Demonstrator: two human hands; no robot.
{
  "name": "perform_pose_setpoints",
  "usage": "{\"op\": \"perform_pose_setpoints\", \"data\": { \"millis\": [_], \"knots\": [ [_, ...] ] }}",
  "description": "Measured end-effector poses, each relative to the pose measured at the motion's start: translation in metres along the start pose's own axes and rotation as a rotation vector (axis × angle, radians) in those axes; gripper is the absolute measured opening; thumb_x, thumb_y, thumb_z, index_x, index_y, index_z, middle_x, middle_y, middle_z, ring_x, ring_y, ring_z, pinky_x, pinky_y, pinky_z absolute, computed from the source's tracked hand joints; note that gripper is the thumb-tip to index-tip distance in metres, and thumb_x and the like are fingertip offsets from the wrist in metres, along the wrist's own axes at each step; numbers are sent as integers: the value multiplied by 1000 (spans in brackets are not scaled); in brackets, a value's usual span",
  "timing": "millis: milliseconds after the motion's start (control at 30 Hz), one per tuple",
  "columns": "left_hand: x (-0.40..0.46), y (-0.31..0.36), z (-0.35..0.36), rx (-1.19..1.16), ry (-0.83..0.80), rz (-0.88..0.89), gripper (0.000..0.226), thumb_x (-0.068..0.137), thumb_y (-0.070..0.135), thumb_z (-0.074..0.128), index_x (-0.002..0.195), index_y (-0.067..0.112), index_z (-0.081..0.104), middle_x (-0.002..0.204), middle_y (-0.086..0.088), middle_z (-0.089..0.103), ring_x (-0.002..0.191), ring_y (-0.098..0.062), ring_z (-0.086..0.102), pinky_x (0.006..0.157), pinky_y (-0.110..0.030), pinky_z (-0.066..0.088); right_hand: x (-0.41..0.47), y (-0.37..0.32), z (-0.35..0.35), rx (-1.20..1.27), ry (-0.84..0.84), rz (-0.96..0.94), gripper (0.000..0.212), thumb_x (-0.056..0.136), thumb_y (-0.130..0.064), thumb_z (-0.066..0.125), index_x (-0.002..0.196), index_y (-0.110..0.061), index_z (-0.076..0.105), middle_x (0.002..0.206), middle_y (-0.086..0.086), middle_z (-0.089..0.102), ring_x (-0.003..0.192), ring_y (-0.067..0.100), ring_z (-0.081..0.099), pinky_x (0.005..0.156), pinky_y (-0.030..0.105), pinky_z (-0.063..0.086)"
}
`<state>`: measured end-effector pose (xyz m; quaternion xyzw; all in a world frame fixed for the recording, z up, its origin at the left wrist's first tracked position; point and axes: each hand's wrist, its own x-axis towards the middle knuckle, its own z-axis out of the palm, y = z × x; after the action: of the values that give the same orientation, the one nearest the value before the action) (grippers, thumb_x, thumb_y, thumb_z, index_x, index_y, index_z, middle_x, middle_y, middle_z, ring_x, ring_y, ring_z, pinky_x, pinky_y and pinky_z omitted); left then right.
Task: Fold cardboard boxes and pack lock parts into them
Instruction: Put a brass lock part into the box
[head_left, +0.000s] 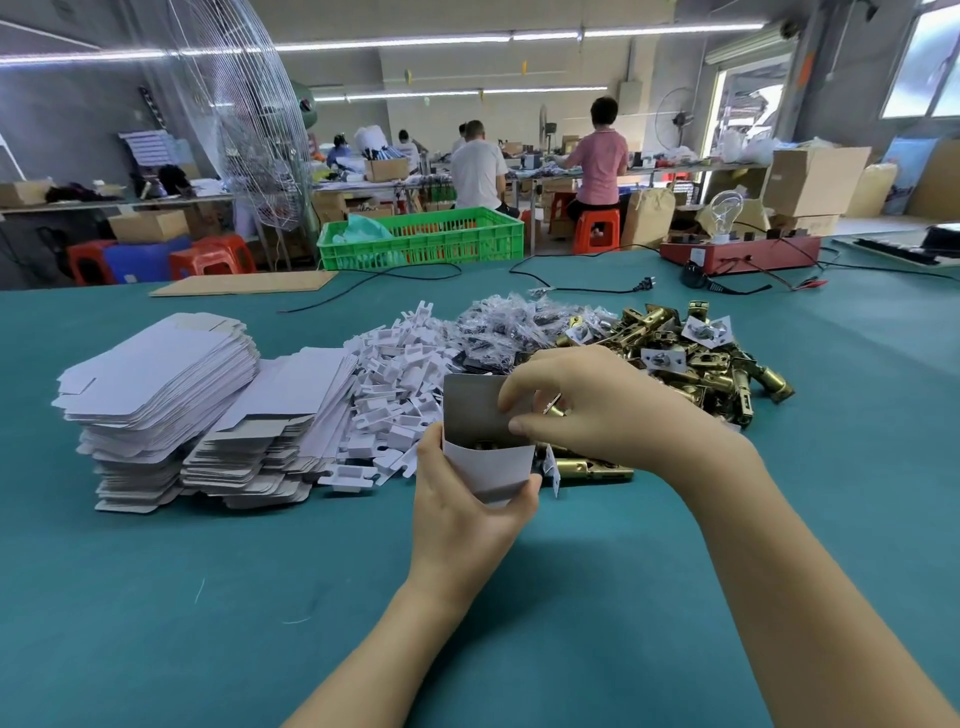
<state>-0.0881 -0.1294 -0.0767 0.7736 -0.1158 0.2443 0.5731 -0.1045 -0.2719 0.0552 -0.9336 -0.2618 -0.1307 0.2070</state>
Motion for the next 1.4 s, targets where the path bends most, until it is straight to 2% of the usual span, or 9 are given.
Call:
{"op": "perform_pose_setpoints", "data": {
  "millis": [167,267,333,567,700,833,1000,1200,1400],
  "knots": [
    [2,1,-3,-86,-35,-107,90,59,32,86,130,31,31,121,7,55,102,3,56,70,-6,45,1,4,5,107,-17,33,13,87,-22,68,100,-23,70,82,-24,55,82,2,60,70,7,43],
    [2,0,-8,-75,-100,-123,87,58,41,84,120,47,24,121,12,53,106,4,54,76,-7,45,1,5,9,137,-43,59,22,85,-28,71,106,-26,66,90,-17,62,85,5,59,72,17,46],
    [3,-3,-13,-77,-172,-145,81,62,33,88,113,45,28,119,12,55,102,7,55,73,-7,46,1,6,13,127,-87,73,32,80,-30,74,110,-26,64,95,-5,65,85,10,59,74,25,48],
    [18,-10,-39,103,-421,-224,52,59,35,66,106,38,44,102,11,65,83,3,61,66,-16,50,4,13,24,100,-81,109,31,81,-18,71,110,-17,60,73,-20,47,67,-8,50,61,9,38],
    [25,-14,-51,271,-550,-220,48,58,41,66,102,35,50,94,11,64,80,1,59,69,-21,50,3,17,25,135,-82,124,31,81,-19,71,109,-21,58,78,-16,51,69,3,53,63,17,41],
    [29,-19,-53,472,-555,-134,47,61,49,72,96,27,50,98,5,55,100,-13,46,82,-32,49,1,25,23,196,-108,149,30,80,-18,71,107,-24,58,83,1,61,66,7,54,70,32,49],
    [26,-17,-52,420,-592,-138,49,64,43,76,102,30,48,105,11,51,90,-12,59,81,-36,52,-2,31,21,240,-118,151,31,80,-17,72,104,-29,57,97,2,65,81,17,61,79,40,52],
    [31,-17,-59,314,-578,-260,35,59,35,84,86,28,63,92,5,68,79,-9,64,75,-29,52,-4,36,20,291,-110,165,32,79,-15,73,100,-33,57,87,-15,59,67,4,56,76,35,52],
    [34,-23,-63,466,-618,-168,35,64,37,88,82,38,57,98,14,46,91,2,48,73,-17,38,-6,40,19,320,-118,180,34,78,-13,73,104,-30,60,96,-9,63,75,12,61,80,39,53]
  ]
}}
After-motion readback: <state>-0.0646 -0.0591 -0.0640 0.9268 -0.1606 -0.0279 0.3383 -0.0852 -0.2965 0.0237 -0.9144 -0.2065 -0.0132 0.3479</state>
